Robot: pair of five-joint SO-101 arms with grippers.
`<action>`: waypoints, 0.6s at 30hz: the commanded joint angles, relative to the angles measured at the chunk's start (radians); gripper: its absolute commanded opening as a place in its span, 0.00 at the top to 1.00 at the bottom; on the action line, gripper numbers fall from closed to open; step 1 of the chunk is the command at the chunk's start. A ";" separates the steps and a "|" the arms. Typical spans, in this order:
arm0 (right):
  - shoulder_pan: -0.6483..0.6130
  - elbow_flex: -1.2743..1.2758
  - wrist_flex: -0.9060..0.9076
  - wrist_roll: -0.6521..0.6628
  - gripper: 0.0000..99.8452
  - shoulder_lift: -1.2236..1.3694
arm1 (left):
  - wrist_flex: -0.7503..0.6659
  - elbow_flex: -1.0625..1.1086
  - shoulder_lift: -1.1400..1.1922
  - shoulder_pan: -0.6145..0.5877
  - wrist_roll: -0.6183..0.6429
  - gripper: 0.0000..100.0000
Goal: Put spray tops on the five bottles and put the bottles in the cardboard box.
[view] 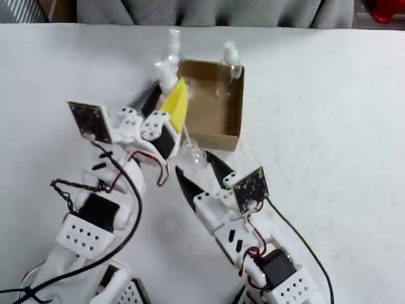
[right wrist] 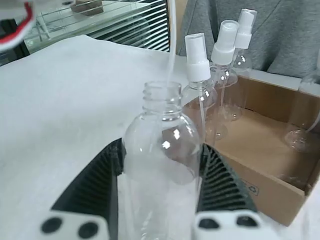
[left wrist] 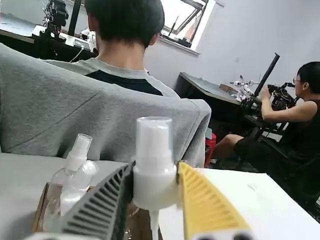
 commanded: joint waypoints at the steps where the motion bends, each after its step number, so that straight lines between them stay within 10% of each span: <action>1: -0.002 -0.043 -0.004 0.003 0.99 -0.013 | 0.003 -0.002 -0.005 0.028 0.011 0.98; 18: -0.004 -0.043 -0.002 0.057 0.99 -0.013 | 0.258 -0.005 -0.007 0.035 0.006 0.98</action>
